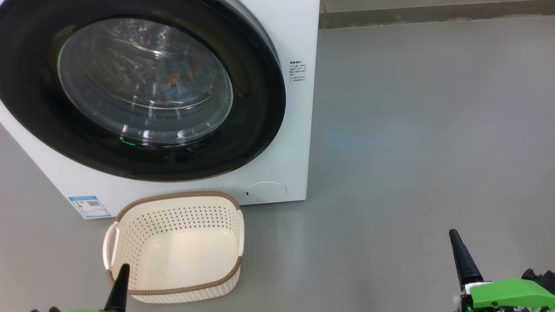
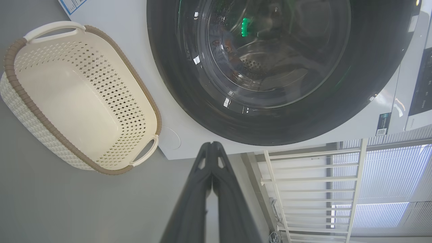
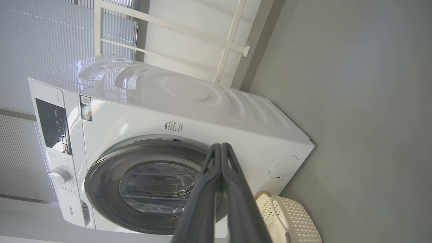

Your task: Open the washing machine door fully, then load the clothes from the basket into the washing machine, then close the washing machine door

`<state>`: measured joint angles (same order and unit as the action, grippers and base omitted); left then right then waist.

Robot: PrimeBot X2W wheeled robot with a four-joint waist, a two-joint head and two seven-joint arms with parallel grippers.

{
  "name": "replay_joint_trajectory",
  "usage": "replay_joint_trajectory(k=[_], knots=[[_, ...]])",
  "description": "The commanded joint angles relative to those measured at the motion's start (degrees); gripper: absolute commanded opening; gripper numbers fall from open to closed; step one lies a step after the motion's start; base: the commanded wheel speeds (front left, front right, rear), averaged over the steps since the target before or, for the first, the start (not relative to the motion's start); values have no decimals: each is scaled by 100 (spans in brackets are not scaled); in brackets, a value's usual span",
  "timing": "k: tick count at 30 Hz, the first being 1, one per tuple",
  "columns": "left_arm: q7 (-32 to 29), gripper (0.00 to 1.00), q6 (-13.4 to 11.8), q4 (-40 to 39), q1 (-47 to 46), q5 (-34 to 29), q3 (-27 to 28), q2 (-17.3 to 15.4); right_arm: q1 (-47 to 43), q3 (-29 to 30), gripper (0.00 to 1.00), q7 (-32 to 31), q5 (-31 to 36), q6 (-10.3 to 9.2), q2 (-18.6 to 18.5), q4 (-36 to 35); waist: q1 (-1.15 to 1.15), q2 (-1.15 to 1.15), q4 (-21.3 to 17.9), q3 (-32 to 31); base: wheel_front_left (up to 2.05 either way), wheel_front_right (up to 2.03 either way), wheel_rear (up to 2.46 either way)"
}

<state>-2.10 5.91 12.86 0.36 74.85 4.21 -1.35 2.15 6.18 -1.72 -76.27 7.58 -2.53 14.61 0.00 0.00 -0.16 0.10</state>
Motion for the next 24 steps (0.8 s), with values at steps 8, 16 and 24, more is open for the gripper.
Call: replay_joint_trajectory(k=[8, 16, 24], knots=[[-155, 0, 95, -39, -413, 614, 183, -134, 312, -68, 0, -158, -567, -4, -64, -115, 0, 0, 5, 2, 0, 0, 0], [-290, 0, 125, 37, -529, 1149, 205, -143, 354, -37, 0, -296, -1070, -6, -64, -89, 0, 0, 10, 5, 0, 0, 0], [-425, 0, 155, 113, -645, 1683, 227, -152, 396, -6, 0, -434, -1573, -8, -64, -63, 0, 0, 15, 7, 0, 0, 0]])
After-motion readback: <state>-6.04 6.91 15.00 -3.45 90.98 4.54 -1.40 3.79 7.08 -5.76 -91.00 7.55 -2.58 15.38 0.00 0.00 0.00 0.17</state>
